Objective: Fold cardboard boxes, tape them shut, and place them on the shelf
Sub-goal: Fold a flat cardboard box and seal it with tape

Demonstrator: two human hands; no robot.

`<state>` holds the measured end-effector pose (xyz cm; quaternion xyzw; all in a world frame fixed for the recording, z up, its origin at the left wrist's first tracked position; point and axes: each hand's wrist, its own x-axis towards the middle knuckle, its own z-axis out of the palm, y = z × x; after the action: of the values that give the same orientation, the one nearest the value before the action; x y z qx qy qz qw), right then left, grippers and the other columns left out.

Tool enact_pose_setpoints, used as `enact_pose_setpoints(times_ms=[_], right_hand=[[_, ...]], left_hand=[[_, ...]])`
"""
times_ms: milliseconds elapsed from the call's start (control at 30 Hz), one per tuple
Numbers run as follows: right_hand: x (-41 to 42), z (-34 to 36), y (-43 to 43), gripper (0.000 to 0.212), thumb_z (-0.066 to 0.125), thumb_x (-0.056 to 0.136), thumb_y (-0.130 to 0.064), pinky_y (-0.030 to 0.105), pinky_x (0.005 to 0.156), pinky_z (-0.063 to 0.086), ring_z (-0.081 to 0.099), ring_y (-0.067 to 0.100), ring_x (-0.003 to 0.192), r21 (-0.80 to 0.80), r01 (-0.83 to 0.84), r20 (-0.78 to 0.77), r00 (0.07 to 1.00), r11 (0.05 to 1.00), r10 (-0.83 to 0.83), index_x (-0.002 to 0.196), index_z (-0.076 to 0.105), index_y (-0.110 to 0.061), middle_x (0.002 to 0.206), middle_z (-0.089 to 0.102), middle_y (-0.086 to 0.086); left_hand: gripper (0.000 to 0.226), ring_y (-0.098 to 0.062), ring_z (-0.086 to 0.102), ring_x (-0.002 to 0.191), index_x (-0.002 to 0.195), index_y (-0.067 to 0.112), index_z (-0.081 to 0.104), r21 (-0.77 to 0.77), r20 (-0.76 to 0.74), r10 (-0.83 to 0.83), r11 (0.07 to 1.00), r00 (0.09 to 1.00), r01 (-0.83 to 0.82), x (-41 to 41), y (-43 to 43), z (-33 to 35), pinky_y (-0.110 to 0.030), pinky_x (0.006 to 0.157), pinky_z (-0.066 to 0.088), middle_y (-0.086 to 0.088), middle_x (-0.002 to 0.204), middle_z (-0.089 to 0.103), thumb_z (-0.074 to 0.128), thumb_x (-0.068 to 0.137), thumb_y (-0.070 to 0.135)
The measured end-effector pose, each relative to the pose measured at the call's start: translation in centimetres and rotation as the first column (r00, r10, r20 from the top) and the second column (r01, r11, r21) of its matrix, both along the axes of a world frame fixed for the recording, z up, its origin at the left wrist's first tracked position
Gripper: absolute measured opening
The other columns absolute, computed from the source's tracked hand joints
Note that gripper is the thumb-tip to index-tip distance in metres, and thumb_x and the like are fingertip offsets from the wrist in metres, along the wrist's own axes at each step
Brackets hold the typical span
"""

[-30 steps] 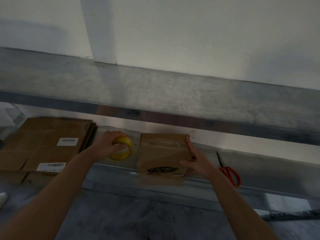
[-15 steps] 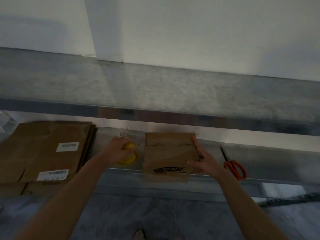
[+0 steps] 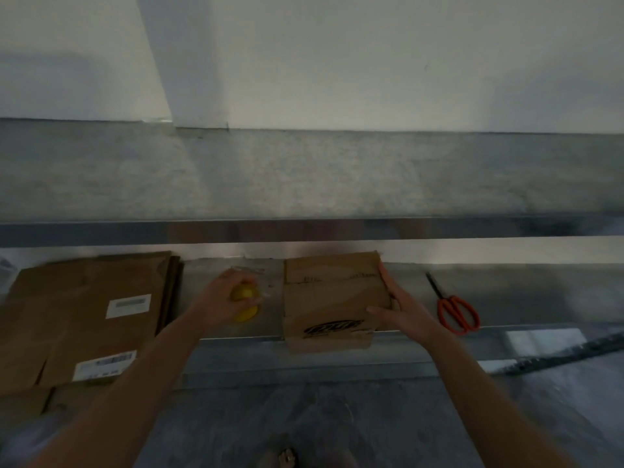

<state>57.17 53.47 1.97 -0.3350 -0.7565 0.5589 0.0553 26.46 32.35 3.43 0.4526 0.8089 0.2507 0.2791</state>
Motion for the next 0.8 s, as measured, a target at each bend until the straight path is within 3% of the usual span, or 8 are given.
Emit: enact_pose_setpoints(times_ms=[67,200,267,300,367,467,667,800], right_hand=[[0.5,0.1,0.1,0.101,0.062,0.077,-0.071,0.040,0.112,0.040,0.042,0.010,0.136,0.191,-0.051,0.082,0.996,0.980,0.036,0.152,-0.003,-0.050,0.157,0.032,-0.008],[2.5,0.6,0.9,0.095,0.042,0.077,-0.083,0.044,0.122,0.013,0.000,0.015,0.150,0.480,-0.180,0.308,0.951,0.859,0.027,0.147,-0.013,-0.050,0.164,-0.004,-0.008],[4.6,-0.2,2.0,0.095,0.011,0.072,-0.093,0.047,0.123,0.007,-0.007,0.020,0.151,0.600,-0.250,0.420,0.907,0.760,-0.033,0.150,-0.010,-0.045,0.164,-0.008,-0.004],[6.0,-1.2,2.8,0.091,0.005,0.076,-0.089,0.049,0.123,0.005,-0.008,0.022,0.151,0.643,-0.265,0.461,0.883,0.718,-0.087,0.153,-0.005,-0.041,0.165,-0.008,-0.002],[8.7,-3.5,4.4,0.070,0.020,0.095,-0.065,0.049,0.122,0.006,-0.005,0.026,0.152,0.676,-0.256,0.519,0.831,0.691,-0.201,0.156,0.006,-0.034,0.165,-0.003,0.002],[12.3,-6.4,6.1,0.057,0.032,0.101,-0.044,0.053,0.120,0.014,0.011,0.029,0.151,0.660,-0.153,0.520,0.800,0.736,-0.300,0.155,0.023,-0.025,0.163,0.018,0.005],[14.6,-9.8,8.4,0.067,0.011,0.096,-0.056,0.046,0.120,0.018,0.018,0.026,0.149,0.595,-0.098,0.538,0.786,0.798,-0.305,0.156,0.021,-0.027,0.161,0.023,-0.002],[13.5,-9.7,9.4,0.056,0.035,0.097,-0.054,0.043,0.106,0.038,0.043,0.026,0.131,0.635,0.016,0.478,0.777,0.772,-0.409,0.143,0.044,-0.024,0.142,0.050,0.000]], left_hand=[[0.031,-0.015,0.050,0.104,0.097,0.044,0.051,0.007,-0.025,0.011,1.000,1.000,-0.011,0.2,0.3,0.2,-0.031,0.086,0.046,0.009,0.114,0.049,0.075,0.080,0.033],[0.033,-0.017,0.051,0.101,0.109,0.030,0.055,-0.007,-0.052,0.052,0.999,0.997,-0.053,1.0,1.1,0.7,-0.034,0.083,0.046,0.005,0.115,0.052,0.074,0.082,0.029],[0.034,-0.021,0.052,0.102,0.110,0.024,0.057,0.005,-0.064,0.063,0.998,0.996,-0.063,1.6,1.4,0.9,-0.040,0.086,0.048,0.000,0.115,0.054,0.075,0.081,0.025],[0.034,-0.023,0.053,0.102,0.110,0.023,0.058,0.011,-0.076,0.063,0.998,0.995,-0.062,1.9,1.5,1.0,-0.043,0.087,0.049,-0.001,0.115,0.055,0.075,0.081,0.023],[0.033,-0.024,0.054,0.100,0.110,0.022,0.058,-0.002,-0.090,0.076,0.997,0.993,-0.077,2.4,1.7,1.0,-0.043,0.085,0.050,-0.002,0.114,0.057,0.075,0.081,0.022],[0.032,-0.024,0.057,0.095,0.109,0.027,0.057,-0.045,-0.079,0.117,0.992,0.990,-0.121,3.0,1.7,0.8,-0.041,0.080,0.052,-0.002,0.112,0.058,0.074,0.082,0.025],[0.024,-0.014,0.059,0.083,0.101,0.036,0.058,-0.102,-0.144,0.181,0.975,0.973,-0.197,4.6,2.0,0.2,-0.031,0.070,0.049,0.003,0.101,0.062,0.073,0.082,0.034],[0.022,-0.013,0.060,0.083,0.098,0.038,0.058,-0.124,-0.125,0.202,0.968,0.972,-0.217,5.3,1.9,0.3,-0.032,0.074,0.050,0.006,0.098,0.064,0.073,0.082,0.035]])
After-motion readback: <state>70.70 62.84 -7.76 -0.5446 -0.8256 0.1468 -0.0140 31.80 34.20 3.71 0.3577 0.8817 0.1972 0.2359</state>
